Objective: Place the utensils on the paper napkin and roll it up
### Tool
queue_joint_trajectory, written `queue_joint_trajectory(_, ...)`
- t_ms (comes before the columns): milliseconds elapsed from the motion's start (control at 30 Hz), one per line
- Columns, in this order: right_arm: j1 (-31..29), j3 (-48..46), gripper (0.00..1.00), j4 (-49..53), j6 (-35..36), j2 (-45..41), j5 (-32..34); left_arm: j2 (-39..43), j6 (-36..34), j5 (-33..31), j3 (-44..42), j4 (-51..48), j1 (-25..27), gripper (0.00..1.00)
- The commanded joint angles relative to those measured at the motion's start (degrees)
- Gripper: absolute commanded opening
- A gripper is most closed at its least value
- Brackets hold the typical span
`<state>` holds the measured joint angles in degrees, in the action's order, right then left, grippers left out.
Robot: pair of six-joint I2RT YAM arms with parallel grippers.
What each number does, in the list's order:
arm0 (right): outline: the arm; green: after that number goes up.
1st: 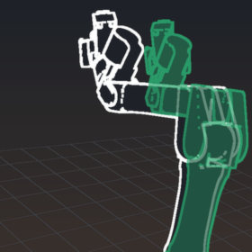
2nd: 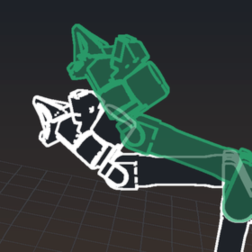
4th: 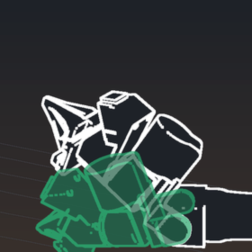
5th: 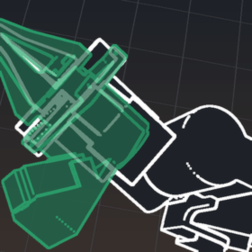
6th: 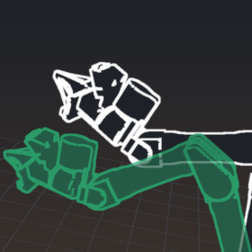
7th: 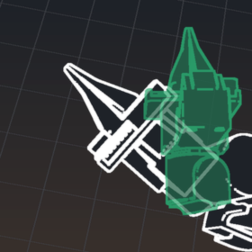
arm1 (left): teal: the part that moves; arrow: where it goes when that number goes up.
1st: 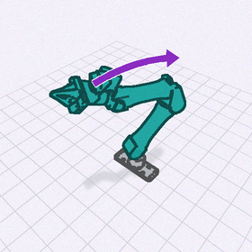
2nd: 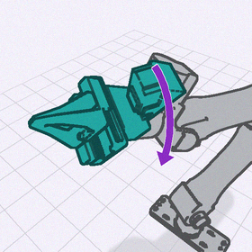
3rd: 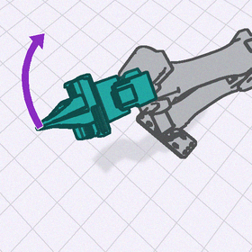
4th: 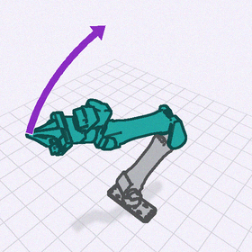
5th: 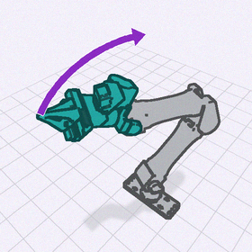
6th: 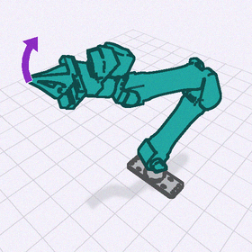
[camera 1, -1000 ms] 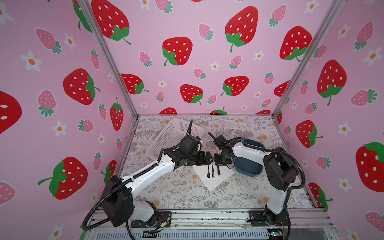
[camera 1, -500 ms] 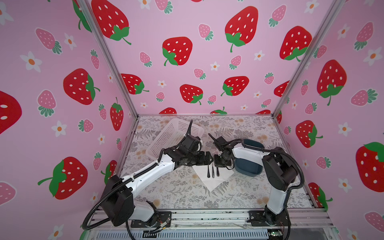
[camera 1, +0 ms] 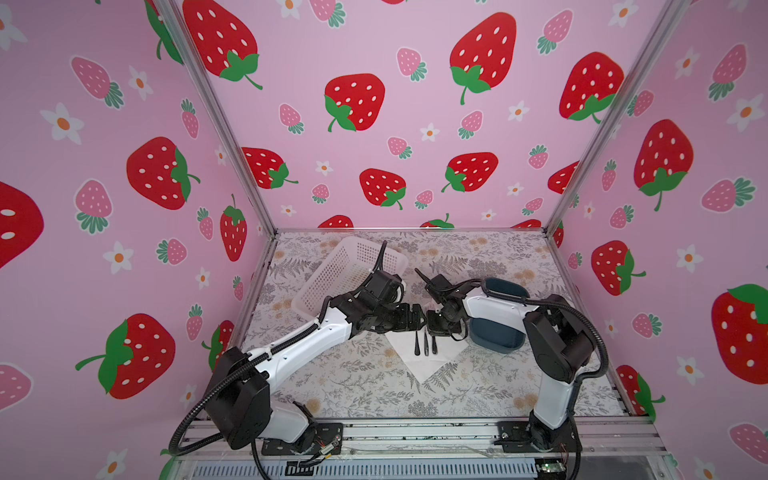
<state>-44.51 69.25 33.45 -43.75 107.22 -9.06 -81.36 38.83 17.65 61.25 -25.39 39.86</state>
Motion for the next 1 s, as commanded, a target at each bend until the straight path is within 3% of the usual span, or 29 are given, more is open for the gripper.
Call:
queue_joint_trajectory(0, -0.53, -1.06, 0.16, 0.56, -1.07, 0.79, 0.49, -0.35, -0.33, 0.84, 0.7, 0.53, -0.31, 0.95)
queue_joint_trajectory(500, -0.53, -1.74, 0.24, 0.17, 0.15, -3.26, 0.8, -0.57, -0.83, 0.26, 0.17, 0.12, -0.38, 0.95)
queue_joint_trajectory(800, -0.27, -6.95, 0.25, -1.86, -0.36, -11.7, 6.66, -4.06, -0.66, 0.94, -0.7, 0.38, -0.31, 0.89)
queue_joint_trajectory(967, 1.46, -10.99, 0.25, -2.04, -2.28, -15.27, 11.52, -5.88, -1.51, -1.91, -0.11, -1.68, -0.52, 0.89)
